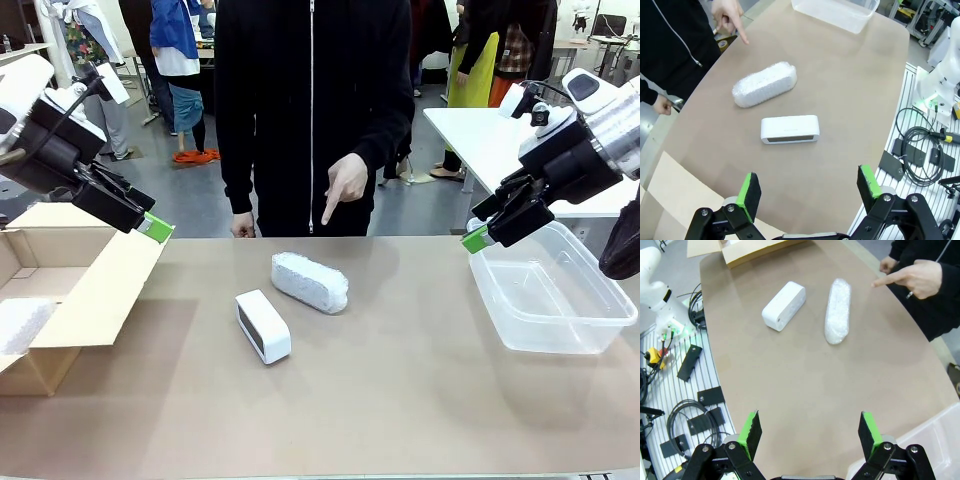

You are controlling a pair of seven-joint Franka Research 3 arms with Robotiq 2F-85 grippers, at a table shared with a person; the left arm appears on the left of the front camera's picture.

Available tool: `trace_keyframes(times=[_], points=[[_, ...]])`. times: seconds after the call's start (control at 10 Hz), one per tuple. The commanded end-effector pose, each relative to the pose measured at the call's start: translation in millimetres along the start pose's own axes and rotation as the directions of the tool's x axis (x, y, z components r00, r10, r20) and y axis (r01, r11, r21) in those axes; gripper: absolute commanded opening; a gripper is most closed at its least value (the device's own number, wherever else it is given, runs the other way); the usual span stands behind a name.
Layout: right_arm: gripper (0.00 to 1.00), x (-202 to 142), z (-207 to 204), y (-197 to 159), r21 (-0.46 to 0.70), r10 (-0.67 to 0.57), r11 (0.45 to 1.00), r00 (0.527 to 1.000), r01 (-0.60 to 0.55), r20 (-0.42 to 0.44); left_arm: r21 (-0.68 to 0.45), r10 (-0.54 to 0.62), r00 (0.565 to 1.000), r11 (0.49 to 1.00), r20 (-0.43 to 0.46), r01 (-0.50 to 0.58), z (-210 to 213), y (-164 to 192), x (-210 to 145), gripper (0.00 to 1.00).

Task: Separate and place wrapped and unwrapped clocks.
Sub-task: Pick up the Digital clock indicated by the person.

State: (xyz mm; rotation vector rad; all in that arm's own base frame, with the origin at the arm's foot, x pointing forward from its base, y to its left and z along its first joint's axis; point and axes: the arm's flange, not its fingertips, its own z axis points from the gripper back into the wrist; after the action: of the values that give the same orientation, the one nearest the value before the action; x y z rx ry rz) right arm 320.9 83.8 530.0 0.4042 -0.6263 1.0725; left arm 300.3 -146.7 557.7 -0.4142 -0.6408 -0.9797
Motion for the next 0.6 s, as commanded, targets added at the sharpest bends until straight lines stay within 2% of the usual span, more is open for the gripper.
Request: trace_keyframes(times=[0.0,0.5], points=[[1.00,0.4,-1.7,-0.7,0.020,-0.004,1.000,1.000,0.003,0.021,0.012,-0.001,1.000,1.000,0.003,0.001,-0.3,-0.4,1.0,1.00],[1.00,0.4,-1.7,-0.7,0.020,-0.004,1.000,1.000,0.003,0.021,0.012,-0.001,1.000,1.000,0.003,0.001,-0.3,-0.4,1.0,1.00]])
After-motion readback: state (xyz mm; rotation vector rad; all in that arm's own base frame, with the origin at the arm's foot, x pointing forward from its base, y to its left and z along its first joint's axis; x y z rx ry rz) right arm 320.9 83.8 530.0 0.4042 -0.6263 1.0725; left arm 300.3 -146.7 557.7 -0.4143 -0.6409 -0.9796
